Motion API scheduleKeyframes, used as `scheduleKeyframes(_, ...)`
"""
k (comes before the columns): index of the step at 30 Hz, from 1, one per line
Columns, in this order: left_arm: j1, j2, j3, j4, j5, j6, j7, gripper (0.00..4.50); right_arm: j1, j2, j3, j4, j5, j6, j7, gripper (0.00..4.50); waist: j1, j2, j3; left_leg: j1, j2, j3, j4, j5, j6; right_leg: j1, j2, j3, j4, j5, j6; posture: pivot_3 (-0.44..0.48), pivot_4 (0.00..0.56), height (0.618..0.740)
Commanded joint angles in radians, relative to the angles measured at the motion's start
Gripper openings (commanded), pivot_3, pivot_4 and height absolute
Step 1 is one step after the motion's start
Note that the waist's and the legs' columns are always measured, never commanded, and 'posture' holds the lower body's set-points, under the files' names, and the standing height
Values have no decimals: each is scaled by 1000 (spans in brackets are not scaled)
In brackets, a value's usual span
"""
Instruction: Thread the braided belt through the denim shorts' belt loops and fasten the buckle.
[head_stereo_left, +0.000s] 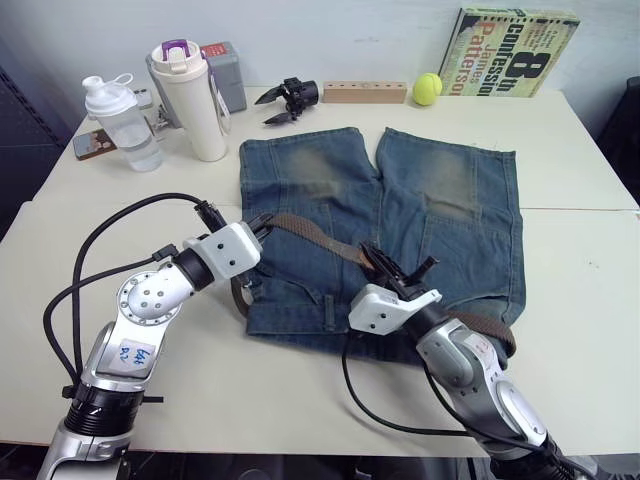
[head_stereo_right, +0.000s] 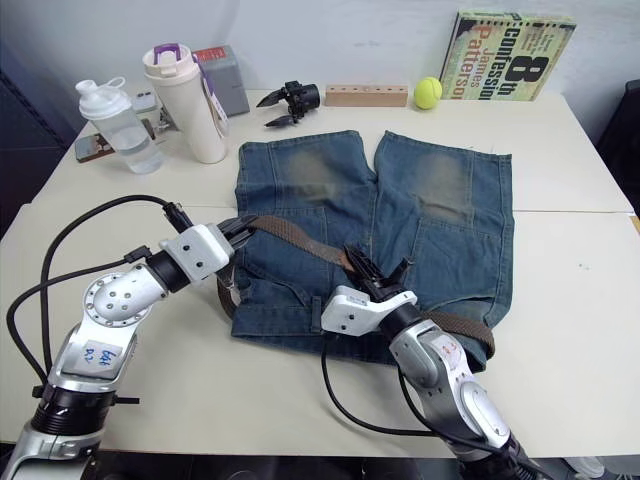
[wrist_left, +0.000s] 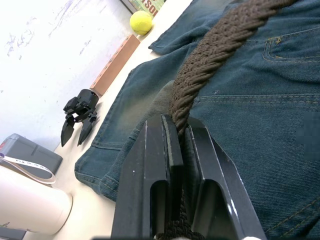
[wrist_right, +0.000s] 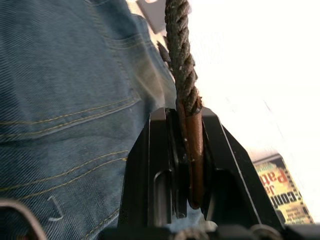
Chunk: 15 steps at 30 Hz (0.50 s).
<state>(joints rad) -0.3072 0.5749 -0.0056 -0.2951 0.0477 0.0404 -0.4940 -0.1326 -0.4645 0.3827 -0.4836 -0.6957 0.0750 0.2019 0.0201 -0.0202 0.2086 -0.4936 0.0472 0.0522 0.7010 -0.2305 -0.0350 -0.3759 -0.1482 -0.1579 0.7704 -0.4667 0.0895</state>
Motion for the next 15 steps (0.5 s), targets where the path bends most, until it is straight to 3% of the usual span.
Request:
scheduleKeyframes(1, 21, 9, 44, -66, -105, 70, -59, 2013, -30, -49, -30, 26, -21, -78, 18, 0, -3, 0, 0, 0, 0, 0, 0, 0, 0, 0, 0, 0, 0, 0, 0, 0, 150, 657)
scheduleKeyframes(2, 30, 11, 68, -99, -177, 126, -87, 2419, -40, -70, -32, 52, -30, -104, 16, 0, -3, 0, 0, 0, 0, 0, 1, 0, 0, 0, 0, 0, 1, 0, 0, 0, 150, 657)
scheduleKeyframes(3, 35, 11, 93, -130, -255, 189, -110, 2419, -48, -84, -35, 71, -35, -124, 12, 0, -6, 0, 0, 0, 0, 0, 1, 0, 0, 0, 0, 0, 1, 0, 0, 0, 150, 657)
scheduleKeyframes(6, 48, 48, 234, -210, -649, 560, -155, 2419, -86, -110, -53, 135, -35, -163, 3, 0, -10, 0, 0, 0, 1, -1, 1, 0, 0, 0, 0, 0, 1, 0, 0, 0, 150, 657)
scheduleKeyframes(9, 58, 102, 348, -212, -986, 814, -147, 2419, -114, -108, -62, 172, -36, -187, -1, 0, -20, 0, 0, 0, 1, -7, 1, 2, 0, 1, 0, 0, 1, 0, 0, 0, 150, 657)
scheduleKeyframes(12, 97, 111, 423, -166, -1356, 962, -66, 2419, -138, -97, -58, 205, -50, -212, -9, 0, -21, 0, 0, 1, 1, -12, 1, 2, 0, 3, -1, 2, 1, 0, 0, 0, 150, 657)
scheduleKeyframes(15, 156, 68, 394, -118, -1592, 995, 138, 2419, -153, -87, -53, 216, -65, -228, -17, 0, -20, 0, 0, 1, 1, -14, 1, 2, 0, 4, -1, 3, 1, 0, 0, 0, 150, 657)
